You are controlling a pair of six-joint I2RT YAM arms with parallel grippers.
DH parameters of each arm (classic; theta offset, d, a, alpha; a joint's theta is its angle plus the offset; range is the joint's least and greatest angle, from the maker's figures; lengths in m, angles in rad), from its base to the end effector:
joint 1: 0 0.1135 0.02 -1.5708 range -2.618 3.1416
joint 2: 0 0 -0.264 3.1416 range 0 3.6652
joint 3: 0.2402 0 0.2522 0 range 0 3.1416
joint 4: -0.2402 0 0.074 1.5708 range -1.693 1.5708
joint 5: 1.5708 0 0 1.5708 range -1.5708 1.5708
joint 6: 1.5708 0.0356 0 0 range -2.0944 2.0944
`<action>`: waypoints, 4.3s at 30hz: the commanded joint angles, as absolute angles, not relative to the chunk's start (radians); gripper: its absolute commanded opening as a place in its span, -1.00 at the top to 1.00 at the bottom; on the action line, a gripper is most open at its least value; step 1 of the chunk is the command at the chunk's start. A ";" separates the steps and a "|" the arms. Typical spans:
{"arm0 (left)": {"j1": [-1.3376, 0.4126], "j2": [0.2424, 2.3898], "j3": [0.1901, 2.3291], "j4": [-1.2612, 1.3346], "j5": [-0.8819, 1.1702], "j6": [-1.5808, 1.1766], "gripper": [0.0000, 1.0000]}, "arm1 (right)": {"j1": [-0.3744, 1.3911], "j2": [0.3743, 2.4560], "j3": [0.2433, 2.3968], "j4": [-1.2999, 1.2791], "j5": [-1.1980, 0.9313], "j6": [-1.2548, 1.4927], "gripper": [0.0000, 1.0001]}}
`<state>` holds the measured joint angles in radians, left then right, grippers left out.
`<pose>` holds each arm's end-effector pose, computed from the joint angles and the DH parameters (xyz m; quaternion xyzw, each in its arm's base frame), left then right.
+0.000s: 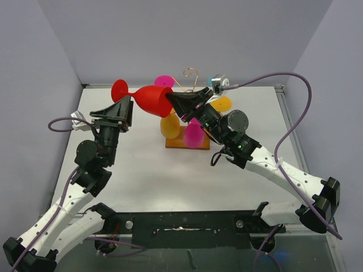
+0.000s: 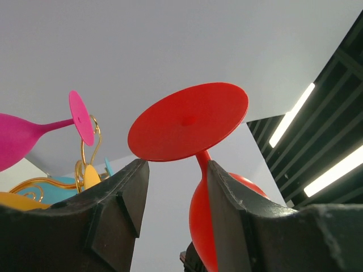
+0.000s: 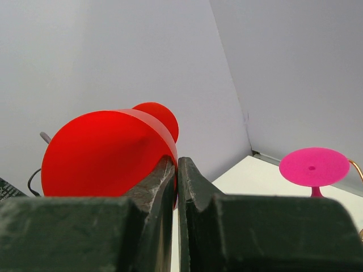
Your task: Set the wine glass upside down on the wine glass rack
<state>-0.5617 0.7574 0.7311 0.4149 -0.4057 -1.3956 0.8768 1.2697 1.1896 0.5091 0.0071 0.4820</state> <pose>0.1542 -0.0805 0.3888 -0.3740 0.4313 -0.6122 0.5471 0.1859 0.2230 0.4514 -0.1030 0.5305 0.5272 0.6558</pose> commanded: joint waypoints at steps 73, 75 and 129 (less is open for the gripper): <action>-0.558 0.687 0.915 0.218 0.080 -0.082 1.00 | 0.899 1.180 1.392 0.057 -0.117 0.621 -0.24; -0.557 0.680 0.904 0.217 0.106 -0.054 1.00 | 0.898 1.199 1.408 0.058 -0.148 0.643 -0.24; -0.558 0.548 0.858 0.198 0.216 0.052 -0.24 | 0.831 1.401 1.591 0.204 -0.498 0.994 1.00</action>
